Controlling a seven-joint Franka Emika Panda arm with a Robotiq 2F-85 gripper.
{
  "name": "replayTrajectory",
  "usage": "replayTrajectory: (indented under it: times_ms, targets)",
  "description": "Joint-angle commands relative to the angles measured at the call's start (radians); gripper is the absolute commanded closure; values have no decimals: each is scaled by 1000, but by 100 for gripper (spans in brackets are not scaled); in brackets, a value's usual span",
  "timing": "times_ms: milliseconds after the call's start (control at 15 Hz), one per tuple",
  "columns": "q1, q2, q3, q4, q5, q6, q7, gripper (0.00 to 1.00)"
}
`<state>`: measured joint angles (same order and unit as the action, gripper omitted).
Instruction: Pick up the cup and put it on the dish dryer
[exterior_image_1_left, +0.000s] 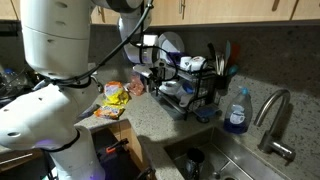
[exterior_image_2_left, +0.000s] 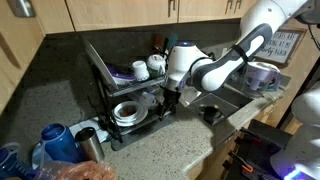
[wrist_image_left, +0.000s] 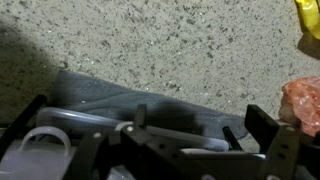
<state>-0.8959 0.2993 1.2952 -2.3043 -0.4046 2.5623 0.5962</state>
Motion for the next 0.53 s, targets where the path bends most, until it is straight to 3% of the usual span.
replayTrajectory:
  times_ms: [0, 267, 333, 467]
  targets:
    - [-65, 9, 79, 29, 42, -84, -80, 0]
    - [-104, -2, 137, 37, 46, -142, -95, 0]
    - [-77, 4, 100, 21, 20, -94, -65, 0]
    - [-77, 4, 102, 20, 20, -96, -65, 0]
